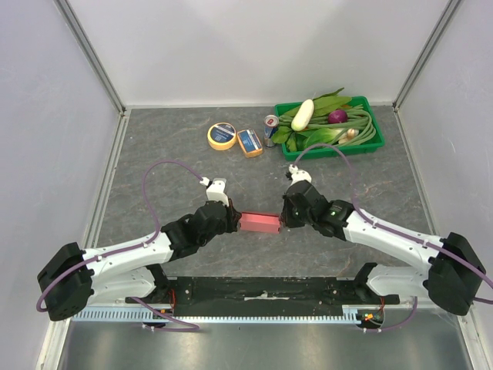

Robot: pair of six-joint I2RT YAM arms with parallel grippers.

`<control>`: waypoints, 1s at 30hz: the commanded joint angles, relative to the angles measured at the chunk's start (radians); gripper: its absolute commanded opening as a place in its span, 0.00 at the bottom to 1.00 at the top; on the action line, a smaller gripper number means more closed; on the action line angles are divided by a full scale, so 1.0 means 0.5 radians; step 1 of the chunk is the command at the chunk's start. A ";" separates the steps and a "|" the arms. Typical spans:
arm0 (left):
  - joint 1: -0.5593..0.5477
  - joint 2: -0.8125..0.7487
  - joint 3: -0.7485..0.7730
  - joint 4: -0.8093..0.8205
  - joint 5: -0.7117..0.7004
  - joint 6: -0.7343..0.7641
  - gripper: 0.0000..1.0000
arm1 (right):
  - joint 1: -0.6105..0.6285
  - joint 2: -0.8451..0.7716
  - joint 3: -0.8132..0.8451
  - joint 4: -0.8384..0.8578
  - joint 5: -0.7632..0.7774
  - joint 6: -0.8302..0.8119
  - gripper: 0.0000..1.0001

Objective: Fold the paper box

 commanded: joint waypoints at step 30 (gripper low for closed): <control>-0.094 0.032 -0.014 0.016 -0.039 -0.057 0.02 | 0.225 -0.426 0.046 -0.151 0.162 -0.065 0.75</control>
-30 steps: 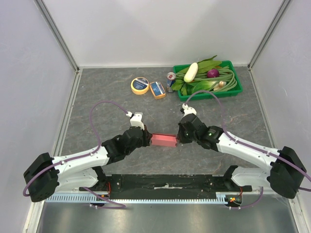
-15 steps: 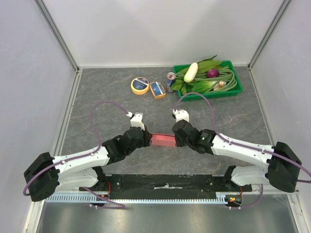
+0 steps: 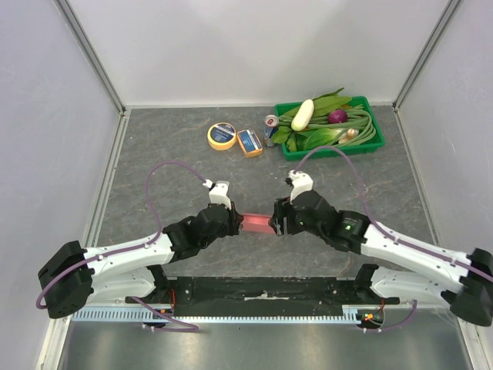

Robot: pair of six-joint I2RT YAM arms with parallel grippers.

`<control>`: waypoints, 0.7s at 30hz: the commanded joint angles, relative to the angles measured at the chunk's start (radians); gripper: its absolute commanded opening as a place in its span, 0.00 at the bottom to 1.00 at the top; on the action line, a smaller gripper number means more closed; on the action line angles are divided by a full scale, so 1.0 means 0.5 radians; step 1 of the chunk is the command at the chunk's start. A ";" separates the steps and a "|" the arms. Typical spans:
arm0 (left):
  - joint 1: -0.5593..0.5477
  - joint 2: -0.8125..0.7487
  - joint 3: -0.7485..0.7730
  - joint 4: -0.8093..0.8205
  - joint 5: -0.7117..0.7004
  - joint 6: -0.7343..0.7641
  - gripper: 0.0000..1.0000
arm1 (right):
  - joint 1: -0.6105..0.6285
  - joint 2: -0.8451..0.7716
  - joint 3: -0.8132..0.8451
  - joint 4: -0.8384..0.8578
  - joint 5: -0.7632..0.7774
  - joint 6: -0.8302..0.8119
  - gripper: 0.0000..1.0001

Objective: Fold the paper box

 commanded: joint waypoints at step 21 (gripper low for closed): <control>-0.072 0.070 0.032 0.016 -0.051 -0.081 0.02 | -0.762 0.018 -0.800 1.199 -1.082 1.848 0.95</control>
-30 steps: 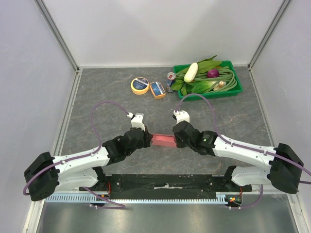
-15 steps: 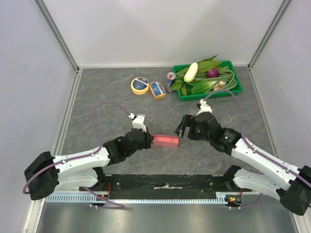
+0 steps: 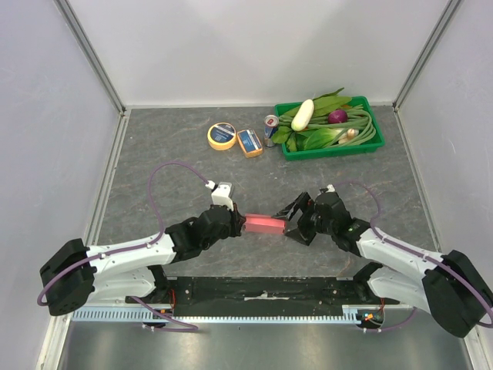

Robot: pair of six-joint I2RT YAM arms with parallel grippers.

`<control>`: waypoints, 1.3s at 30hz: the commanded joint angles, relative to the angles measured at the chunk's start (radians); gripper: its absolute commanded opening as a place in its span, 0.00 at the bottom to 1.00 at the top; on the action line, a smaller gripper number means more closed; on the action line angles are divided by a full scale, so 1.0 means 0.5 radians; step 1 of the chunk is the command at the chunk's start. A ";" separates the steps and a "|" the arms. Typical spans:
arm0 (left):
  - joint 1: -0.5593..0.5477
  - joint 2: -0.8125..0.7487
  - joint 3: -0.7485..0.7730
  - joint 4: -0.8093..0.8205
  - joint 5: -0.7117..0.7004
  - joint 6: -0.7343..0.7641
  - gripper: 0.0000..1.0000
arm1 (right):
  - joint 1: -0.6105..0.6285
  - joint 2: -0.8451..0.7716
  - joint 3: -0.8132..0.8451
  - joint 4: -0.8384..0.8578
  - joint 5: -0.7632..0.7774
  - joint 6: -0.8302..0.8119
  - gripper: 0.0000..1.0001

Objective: Fold the paper box

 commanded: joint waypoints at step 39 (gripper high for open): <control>-0.042 -0.490 0.016 -0.319 0.015 -0.132 0.64 | -0.008 0.666 -0.678 1.619 -0.074 0.743 0.48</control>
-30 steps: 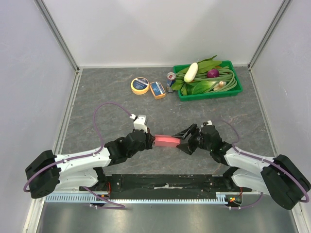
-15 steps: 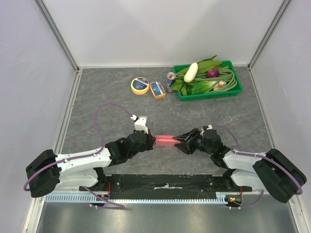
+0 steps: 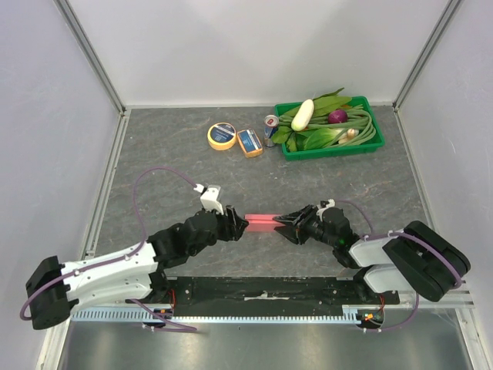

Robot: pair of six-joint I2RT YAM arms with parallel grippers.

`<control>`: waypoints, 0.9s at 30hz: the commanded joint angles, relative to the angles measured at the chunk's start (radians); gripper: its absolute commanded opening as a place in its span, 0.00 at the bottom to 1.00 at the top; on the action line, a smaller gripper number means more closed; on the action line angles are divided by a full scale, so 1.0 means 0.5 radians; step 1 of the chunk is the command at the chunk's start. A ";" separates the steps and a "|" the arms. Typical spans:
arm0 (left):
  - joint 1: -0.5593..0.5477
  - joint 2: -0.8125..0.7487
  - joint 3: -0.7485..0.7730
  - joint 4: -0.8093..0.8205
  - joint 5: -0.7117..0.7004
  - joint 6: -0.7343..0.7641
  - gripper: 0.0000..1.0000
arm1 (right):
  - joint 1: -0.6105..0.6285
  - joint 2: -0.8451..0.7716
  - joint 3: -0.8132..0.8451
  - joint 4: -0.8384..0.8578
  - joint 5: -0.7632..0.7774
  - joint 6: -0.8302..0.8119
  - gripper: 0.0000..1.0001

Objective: Fold the paper box

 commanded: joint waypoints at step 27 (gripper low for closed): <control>0.897 0.642 -0.056 0.625 1.413 -0.342 0.66 | -0.024 0.163 -0.096 -0.102 0.041 -0.138 0.43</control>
